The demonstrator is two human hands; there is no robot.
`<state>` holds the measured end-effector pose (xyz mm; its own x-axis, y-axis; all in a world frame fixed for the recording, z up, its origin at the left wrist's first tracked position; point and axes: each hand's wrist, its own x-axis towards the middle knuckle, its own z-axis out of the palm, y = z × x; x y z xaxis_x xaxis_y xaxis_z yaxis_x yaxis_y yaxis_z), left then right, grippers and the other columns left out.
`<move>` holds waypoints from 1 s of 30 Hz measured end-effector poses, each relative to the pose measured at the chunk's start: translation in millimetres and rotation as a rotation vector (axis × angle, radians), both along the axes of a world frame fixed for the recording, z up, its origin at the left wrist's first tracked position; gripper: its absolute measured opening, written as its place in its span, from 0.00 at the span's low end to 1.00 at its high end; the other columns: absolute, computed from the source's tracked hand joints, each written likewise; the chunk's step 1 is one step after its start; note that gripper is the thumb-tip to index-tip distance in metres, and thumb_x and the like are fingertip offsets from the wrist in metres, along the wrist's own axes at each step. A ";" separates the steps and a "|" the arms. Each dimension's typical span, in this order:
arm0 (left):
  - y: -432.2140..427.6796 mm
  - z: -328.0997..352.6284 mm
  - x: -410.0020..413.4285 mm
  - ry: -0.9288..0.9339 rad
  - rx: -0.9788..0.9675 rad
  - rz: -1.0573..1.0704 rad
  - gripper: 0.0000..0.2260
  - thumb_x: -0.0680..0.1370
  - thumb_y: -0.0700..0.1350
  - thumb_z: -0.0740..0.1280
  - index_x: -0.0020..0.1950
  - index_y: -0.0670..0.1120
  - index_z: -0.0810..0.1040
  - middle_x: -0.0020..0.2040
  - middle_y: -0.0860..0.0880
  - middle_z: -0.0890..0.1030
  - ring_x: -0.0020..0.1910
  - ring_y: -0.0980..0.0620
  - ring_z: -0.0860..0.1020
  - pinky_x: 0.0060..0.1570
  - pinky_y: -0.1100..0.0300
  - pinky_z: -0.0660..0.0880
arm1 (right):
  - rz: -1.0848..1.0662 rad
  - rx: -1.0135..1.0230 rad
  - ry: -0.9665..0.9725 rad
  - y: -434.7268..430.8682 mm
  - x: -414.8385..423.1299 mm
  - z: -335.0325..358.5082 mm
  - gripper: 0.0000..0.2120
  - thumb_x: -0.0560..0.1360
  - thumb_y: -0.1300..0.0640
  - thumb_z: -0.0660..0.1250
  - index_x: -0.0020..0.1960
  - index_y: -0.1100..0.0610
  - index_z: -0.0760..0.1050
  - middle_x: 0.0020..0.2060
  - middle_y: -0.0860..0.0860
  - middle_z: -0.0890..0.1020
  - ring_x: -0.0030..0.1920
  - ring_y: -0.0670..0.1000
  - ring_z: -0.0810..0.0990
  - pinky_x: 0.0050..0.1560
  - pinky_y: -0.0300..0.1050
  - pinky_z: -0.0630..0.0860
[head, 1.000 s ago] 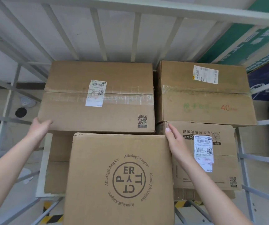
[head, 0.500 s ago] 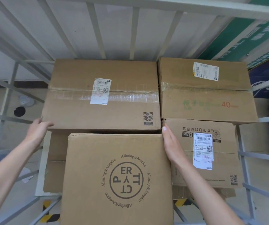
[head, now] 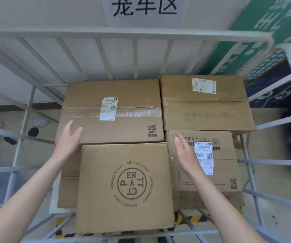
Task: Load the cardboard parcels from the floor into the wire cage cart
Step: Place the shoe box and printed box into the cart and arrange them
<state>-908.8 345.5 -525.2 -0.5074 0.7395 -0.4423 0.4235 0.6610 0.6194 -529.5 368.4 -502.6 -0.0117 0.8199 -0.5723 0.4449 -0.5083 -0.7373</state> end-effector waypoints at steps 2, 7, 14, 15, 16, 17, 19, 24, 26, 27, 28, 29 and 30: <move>-10.2 36.3 36.5 -0.020 0.046 -0.069 0.27 0.82 0.53 0.61 0.80 0.49 0.59 0.79 0.49 0.62 0.77 0.50 0.61 0.73 0.48 0.59 | 0.006 0.002 0.013 -9.2 7.4 26.9 0.26 0.84 0.43 0.53 0.80 0.48 0.59 0.78 0.43 0.62 0.77 0.45 0.60 0.69 0.39 0.56; -71.1 97.6 121.5 0.012 -0.011 -0.226 0.30 0.80 0.51 0.65 0.80 0.48 0.59 0.79 0.48 0.61 0.78 0.50 0.57 0.76 0.50 0.55 | 0.133 -0.039 -0.036 -60.6 17.7 76.4 0.28 0.81 0.43 0.59 0.80 0.45 0.58 0.77 0.43 0.63 0.76 0.47 0.62 0.72 0.48 0.61; -196.6 55.7 190.1 0.234 -0.541 -0.661 0.52 0.73 0.62 0.69 0.76 0.53 0.29 0.74 0.46 0.24 0.76 0.40 0.29 0.71 0.29 0.44 | 1.063 0.027 -0.438 -191.5 8.5 43.9 0.38 0.79 0.45 0.60 0.81 0.44 0.41 0.80 0.55 0.34 0.79 0.62 0.35 0.78 0.60 0.46; -205.3 45.2 192.4 0.252 -0.586 -0.713 0.52 0.74 0.61 0.69 0.76 0.52 0.29 0.74 0.45 0.24 0.75 0.39 0.29 0.70 0.27 0.45 | 1.142 0.009 -0.478 -199.3 8.5 36.1 0.39 0.79 0.46 0.61 0.81 0.45 0.40 0.79 0.56 0.33 0.78 0.64 0.34 0.77 0.62 0.45; -209.8 35.9 194.1 0.263 -0.613 -0.756 0.51 0.75 0.60 0.68 0.76 0.52 0.29 0.75 0.44 0.25 0.75 0.38 0.29 0.70 0.26 0.46 | 1.184 -0.015 -0.507 -203.0 9.4 29.6 0.39 0.80 0.47 0.61 0.81 0.46 0.40 0.79 0.58 0.32 0.78 0.65 0.33 0.77 0.63 0.45; -210.8 28.6 195.7 0.270 -0.624 -0.786 0.49 0.76 0.60 0.67 0.76 0.52 0.29 0.76 0.43 0.26 0.75 0.38 0.29 0.70 0.26 0.46 | 1.201 -0.032 -0.529 -203.7 10.8 24.0 0.39 0.80 0.48 0.61 0.82 0.48 0.40 0.78 0.58 0.32 0.77 0.65 0.32 0.77 0.63 0.45; -205.0 18.0 202.0 0.297 -0.620 -0.794 0.45 0.78 0.61 0.63 0.75 0.51 0.28 0.76 0.42 0.26 0.75 0.37 0.29 0.70 0.25 0.46 | 1.210 -0.029 -0.556 -199.4 14.6 15.5 0.38 0.81 0.49 0.61 0.82 0.50 0.40 0.78 0.59 0.32 0.77 0.65 0.31 0.77 0.62 0.46; -197.7 5.2 215.2 0.395 -0.626 -0.768 0.46 0.79 0.61 0.62 0.73 0.51 0.25 0.75 0.41 0.26 0.74 0.35 0.29 0.68 0.23 0.45 | 1.198 0.049 -0.591 -195.5 23.0 1.4 0.38 0.82 0.51 0.60 0.82 0.52 0.39 0.79 0.56 0.34 0.78 0.62 0.33 0.78 0.56 0.47; -201.2 2.4 214.3 0.410 -0.621 -0.758 0.47 0.78 0.62 0.62 0.73 0.53 0.24 0.75 0.41 0.26 0.73 0.36 0.27 0.68 0.23 0.45 | 1.194 0.082 -0.594 -197.4 27.2 -3.7 0.38 0.81 0.53 0.60 0.82 0.52 0.39 0.79 0.54 0.34 0.79 0.61 0.34 0.78 0.56 0.44; -201.3 2.3 213.7 0.413 -0.623 -0.758 0.47 0.78 0.62 0.62 0.73 0.53 0.24 0.76 0.42 0.26 0.73 0.37 0.27 0.68 0.24 0.45 | 1.187 0.094 -0.591 -197.5 30.0 -5.1 0.39 0.81 0.54 0.60 0.82 0.52 0.39 0.80 0.54 0.35 0.79 0.60 0.34 0.78 0.55 0.43; -200.1 4.1 213.9 0.407 -0.638 -0.766 0.47 0.78 0.63 0.62 0.73 0.53 0.24 0.76 0.42 0.26 0.74 0.37 0.27 0.69 0.24 0.45 | 1.185 0.097 -0.590 -196.4 32.1 -4.8 0.38 0.80 0.55 0.60 0.82 0.52 0.40 0.80 0.53 0.35 0.79 0.59 0.34 0.78 0.55 0.43; -198.6 7.7 214.5 0.384 -0.649 -0.778 0.46 0.78 0.64 0.62 0.75 0.53 0.26 0.76 0.42 0.26 0.75 0.36 0.29 0.69 0.25 0.45 | 1.191 0.089 -0.584 -195.1 33.6 -2.0 0.38 0.80 0.56 0.60 0.82 0.52 0.40 0.80 0.53 0.36 0.79 0.58 0.34 0.78 0.55 0.43; -197.0 15.5 215.6 0.352 -0.662 -0.775 0.46 0.77 0.65 0.62 0.76 0.53 0.28 0.76 0.43 0.27 0.75 0.36 0.30 0.70 0.26 0.46 | 1.185 0.072 -0.577 -193.8 34.6 3.5 0.37 0.80 0.56 0.59 0.82 0.52 0.41 0.80 0.54 0.36 0.79 0.58 0.34 0.78 0.55 0.42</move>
<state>-693.2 148.5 -509.6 -0.1802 0.5818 -0.7931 0.9555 0.2951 -0.0006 -494.9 174.6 -499.0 -0.5097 0.5105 -0.6925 0.8475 0.4365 -0.3020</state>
